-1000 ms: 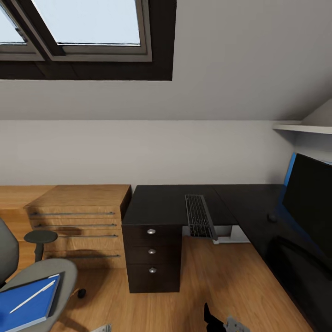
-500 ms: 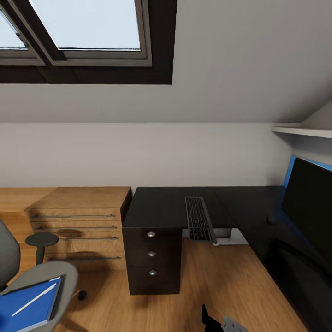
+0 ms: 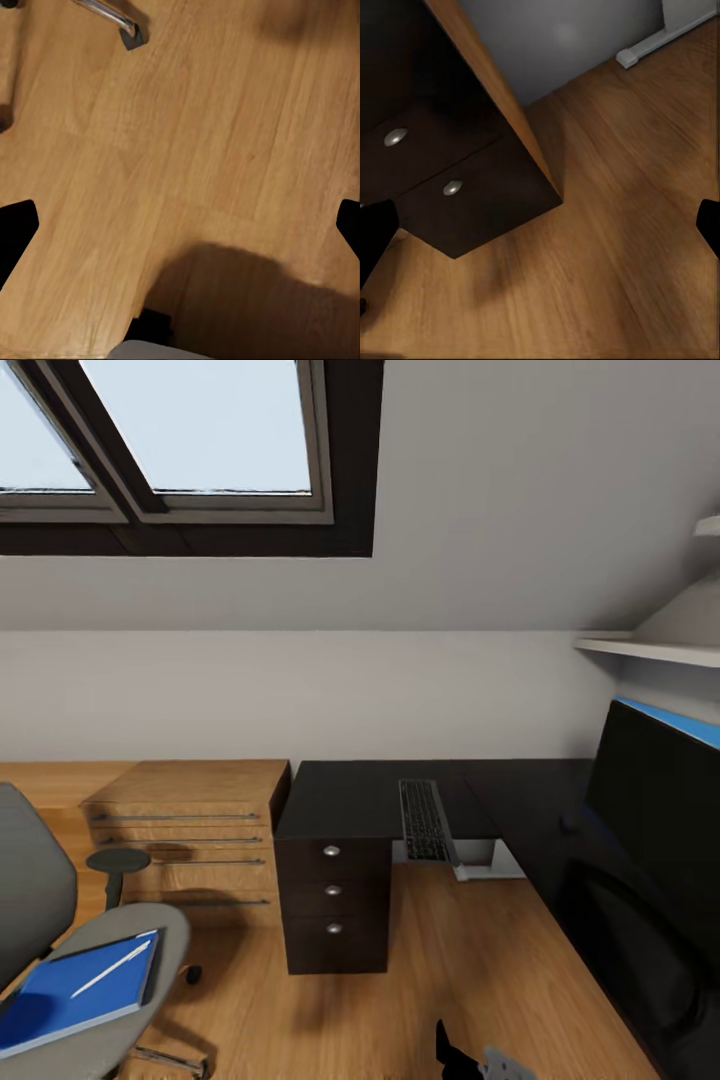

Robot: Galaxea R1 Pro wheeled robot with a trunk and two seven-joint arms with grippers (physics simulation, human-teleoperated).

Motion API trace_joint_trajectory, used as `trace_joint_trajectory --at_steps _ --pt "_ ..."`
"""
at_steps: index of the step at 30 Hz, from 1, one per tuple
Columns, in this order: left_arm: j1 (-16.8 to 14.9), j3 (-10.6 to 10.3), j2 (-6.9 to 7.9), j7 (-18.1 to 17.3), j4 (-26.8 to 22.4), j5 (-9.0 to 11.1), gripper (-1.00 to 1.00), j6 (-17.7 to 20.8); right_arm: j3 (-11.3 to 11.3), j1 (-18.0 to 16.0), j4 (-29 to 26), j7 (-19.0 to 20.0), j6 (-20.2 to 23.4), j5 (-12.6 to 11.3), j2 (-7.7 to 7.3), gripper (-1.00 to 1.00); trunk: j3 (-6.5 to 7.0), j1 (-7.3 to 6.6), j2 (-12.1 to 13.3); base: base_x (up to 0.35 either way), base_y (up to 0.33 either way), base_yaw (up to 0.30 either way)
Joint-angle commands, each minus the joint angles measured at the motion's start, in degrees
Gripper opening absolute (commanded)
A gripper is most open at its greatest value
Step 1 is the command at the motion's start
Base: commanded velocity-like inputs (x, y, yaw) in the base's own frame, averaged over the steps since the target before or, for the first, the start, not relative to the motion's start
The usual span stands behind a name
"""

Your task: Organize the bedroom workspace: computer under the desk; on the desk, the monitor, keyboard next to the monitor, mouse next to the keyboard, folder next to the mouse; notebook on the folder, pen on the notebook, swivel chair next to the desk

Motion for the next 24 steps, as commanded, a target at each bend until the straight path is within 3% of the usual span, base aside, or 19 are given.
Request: trace_joint_trajectory --at_steps 1,24 --pt "0.0 -0.5 0.06 0.4 0.0 0.5 1.0 -0.2 0.2 -0.1 0.1 0.4 -0.1 -0.6 0.01 1.0 0.1 -0.26 0.4 -0.338 0.0 0.04" --pt "0.0 -0.6 0.06 0.6 0.0 0.3 1.0 -0.3 0.4 -0.1 0.1 0.4 0.0 -0.6 0.42 1.0 2.89 -5.31 9.6 -0.339 -0.033 0.158"
